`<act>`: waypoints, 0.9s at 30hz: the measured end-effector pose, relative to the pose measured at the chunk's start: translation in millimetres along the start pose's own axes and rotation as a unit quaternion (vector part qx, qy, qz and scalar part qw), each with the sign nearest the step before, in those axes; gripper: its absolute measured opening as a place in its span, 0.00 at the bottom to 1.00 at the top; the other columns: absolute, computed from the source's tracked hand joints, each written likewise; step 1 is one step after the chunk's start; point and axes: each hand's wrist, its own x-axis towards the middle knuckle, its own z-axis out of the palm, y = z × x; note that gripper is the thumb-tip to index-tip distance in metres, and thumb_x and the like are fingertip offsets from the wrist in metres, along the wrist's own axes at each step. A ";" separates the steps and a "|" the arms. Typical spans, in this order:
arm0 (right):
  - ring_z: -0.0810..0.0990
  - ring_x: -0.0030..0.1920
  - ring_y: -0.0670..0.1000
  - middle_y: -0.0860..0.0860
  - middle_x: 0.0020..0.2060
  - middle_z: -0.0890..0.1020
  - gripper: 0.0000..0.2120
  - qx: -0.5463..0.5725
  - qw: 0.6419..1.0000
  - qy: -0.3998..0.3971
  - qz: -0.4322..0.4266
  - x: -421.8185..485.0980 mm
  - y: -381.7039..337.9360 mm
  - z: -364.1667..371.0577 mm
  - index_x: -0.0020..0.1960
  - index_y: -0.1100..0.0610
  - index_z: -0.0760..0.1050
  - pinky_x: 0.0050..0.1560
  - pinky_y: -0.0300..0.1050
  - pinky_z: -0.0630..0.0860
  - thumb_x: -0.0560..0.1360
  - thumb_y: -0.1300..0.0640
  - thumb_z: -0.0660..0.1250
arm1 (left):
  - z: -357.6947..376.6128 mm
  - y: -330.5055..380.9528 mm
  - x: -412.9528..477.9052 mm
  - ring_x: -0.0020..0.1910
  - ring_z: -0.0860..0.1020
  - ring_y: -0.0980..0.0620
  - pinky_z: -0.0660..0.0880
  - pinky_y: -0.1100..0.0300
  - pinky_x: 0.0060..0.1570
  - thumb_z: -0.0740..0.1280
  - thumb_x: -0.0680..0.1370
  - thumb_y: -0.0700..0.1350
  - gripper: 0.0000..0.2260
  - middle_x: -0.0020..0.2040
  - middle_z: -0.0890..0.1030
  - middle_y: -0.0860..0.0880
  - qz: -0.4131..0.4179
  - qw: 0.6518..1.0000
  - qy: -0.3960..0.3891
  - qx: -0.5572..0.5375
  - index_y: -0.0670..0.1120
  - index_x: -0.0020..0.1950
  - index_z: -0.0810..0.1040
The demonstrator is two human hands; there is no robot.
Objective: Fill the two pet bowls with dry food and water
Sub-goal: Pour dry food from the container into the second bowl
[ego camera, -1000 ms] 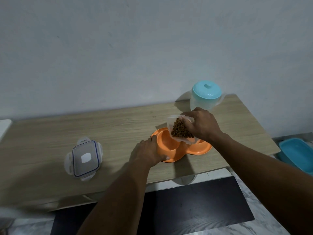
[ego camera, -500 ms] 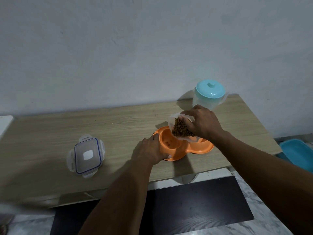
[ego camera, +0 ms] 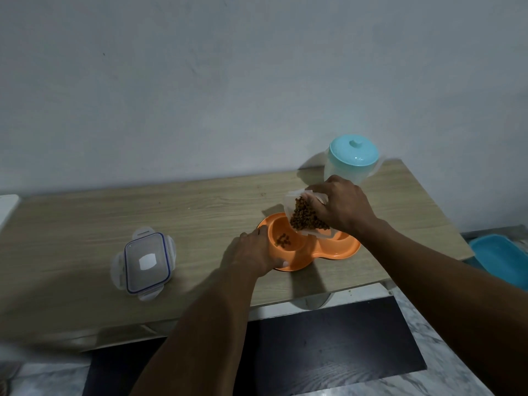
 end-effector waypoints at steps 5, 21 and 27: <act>0.81 0.50 0.56 0.56 0.54 0.81 0.20 0.000 1.000 -0.003 0.006 -0.4 1.4 1.6 0.63 0.49 0.82 0.42 0.45 0.71 0.79 0.39 0.62 | -0.5 -1.2 -1.1 0.61 0.73 0.44 0.73 0.43 0.59 0.72 0.58 0.73 0.49 0.66 0.76 0.49 -0.007 1.000 0.000 0.006 0.56 0.73 0.60; 0.81 0.49 0.56 0.56 0.54 0.81 0.20 -0.017 1.000 -0.003 -0.005 0.2 1.4 0.9 0.63 0.48 0.82 0.42 0.46 0.72 0.79 0.38 0.62 | -1.5 0.7 -1.0 0.64 0.72 0.43 0.72 0.47 0.60 0.75 0.63 0.68 0.46 0.68 0.74 0.48 0.002 1.000 -0.001 0.002 0.53 0.75 0.61; 0.81 0.49 0.56 0.56 0.54 0.81 0.20 -0.016 1.000 -0.003 -0.010 0.3 0.4 1.7 0.63 0.49 0.82 0.41 0.46 0.72 0.79 0.39 0.62 | -3.7 2.6 -2.1 0.64 0.72 0.43 0.71 0.48 0.60 0.76 0.64 0.66 0.45 0.68 0.74 0.48 0.003 1.000 0.000 -0.001 0.52 0.75 0.62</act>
